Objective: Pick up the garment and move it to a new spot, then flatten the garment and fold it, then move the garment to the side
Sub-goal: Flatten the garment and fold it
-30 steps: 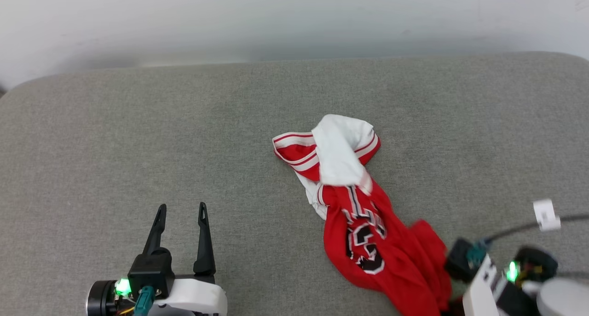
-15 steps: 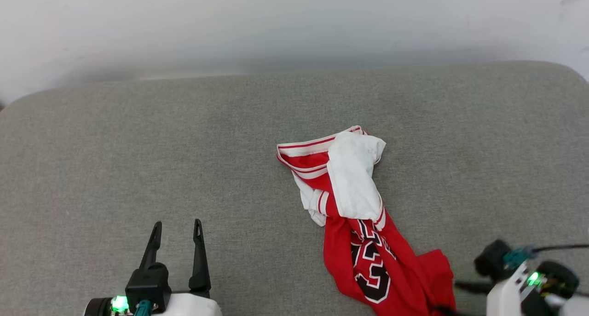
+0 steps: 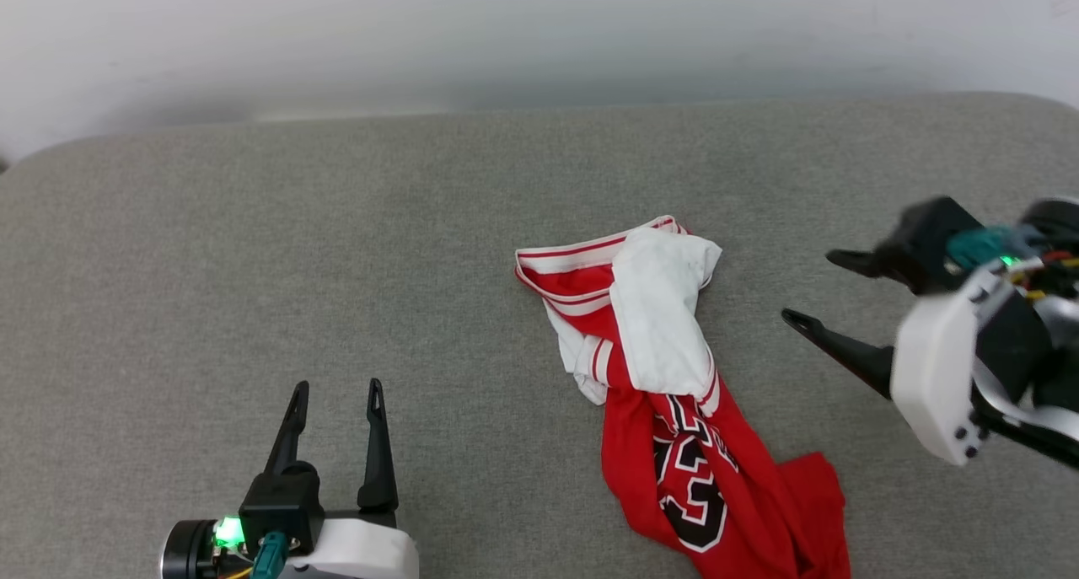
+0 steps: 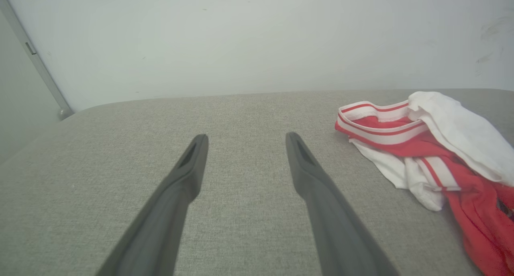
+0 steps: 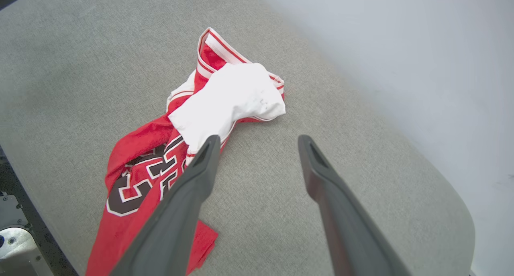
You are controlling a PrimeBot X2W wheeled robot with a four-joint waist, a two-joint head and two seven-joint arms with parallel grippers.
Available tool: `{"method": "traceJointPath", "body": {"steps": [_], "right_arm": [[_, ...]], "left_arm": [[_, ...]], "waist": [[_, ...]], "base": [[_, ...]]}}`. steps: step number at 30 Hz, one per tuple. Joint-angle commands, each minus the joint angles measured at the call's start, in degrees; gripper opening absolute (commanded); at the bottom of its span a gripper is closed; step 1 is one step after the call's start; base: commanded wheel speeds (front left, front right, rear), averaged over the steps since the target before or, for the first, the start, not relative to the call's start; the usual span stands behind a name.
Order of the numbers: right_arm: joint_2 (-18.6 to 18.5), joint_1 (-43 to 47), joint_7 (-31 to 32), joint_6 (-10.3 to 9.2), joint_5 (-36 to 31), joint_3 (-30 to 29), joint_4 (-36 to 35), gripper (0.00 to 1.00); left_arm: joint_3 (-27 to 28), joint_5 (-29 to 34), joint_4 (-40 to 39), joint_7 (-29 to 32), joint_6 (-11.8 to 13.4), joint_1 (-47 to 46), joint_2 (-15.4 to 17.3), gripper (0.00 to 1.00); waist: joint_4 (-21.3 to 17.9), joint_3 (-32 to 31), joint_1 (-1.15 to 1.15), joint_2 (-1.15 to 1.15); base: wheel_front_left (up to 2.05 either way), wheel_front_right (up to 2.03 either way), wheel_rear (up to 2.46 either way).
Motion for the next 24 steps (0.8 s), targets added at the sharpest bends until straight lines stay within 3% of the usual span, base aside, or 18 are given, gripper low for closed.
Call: {"method": "traceJointPath", "body": {"steps": [1, 6, 10, 15, 20, 21, 22, 24], "right_arm": [[0.65, -2.57, 1.76, -0.06, -0.33, 1.27, 0.22, 1.0], [5.2, -13.5, 11.52, -0.05, 2.72, 10.05, 4.6, 1.0], [9.35, -19.57, 14.98, -0.05, 4.57, 17.18, 10.71, 1.0], [12.94, -22.74, 13.25, -0.05, 4.99, 25.67, 18.6, 1.0], [15.31, -20.56, 8.35, -0.04, 7.43, 29.34, 25.25, 1.0], [15.41, -20.62, 7.12, -0.05, 7.2, 29.76, 25.84, 0.71], [15.5, -20.68, 5.87, -0.05, 6.9, 30.21, 26.04, 0.0], [15.38, -21.06, 3.48, -0.05, 6.96, 30.72, 26.29, 0.0]], "left_arm": [[0.03, 0.24, -0.21, -0.15, 0.06, -0.84, -0.02, 1.0], [-0.64, -0.09, -0.66, -0.15, 0.4, -2.73, -0.03, 1.0], [-1.5, -0.44, -0.73, -0.15, 0.55, -4.76, -0.03, 1.0], [-2.56, -1.07, -0.41, -0.15, 1.01, -6.78, -0.03, 1.0], [-2.59, -1.27, -0.2, -0.15, 1.59, -7.01, -0.04, 1.0], [-2.47, -1.24, -0.16, -0.15, 1.56, -6.93, -0.04, 1.0], [-2.15, -1.16, -0.14, -0.15, 1.58, -6.72, -0.03, 1.0], [-1.52, -0.91, -0.01, -0.15, 1.63, -6.16, -0.04, 1.0]], "waist": [[0.73, 1.09, 0.0, 0.0], [1.98, 4.18, 0.0, 0.0], [3.24, 7.03, 0.0, 0.0], [4.6, 9.33, 0.0, 0.0], [4.9, 9.93, 0.0, 0.0], [4.84, 9.91, 0.0, 0.0], [4.6, 9.8, 0.0, 0.0], [4.01, 9.35, 0.0, 0.0]], "base": [[0.0, 0.0, 0.0], [0.0, 0.0, 0.0], [0.0, 0.0, 0.0], [0.0, 0.0, 0.0], [0.0, 0.0, 0.0], [0.0, 0.0, 0.0], [0.0, 0.0, 0.0], [0.0, 0.0, 0.0]]}}
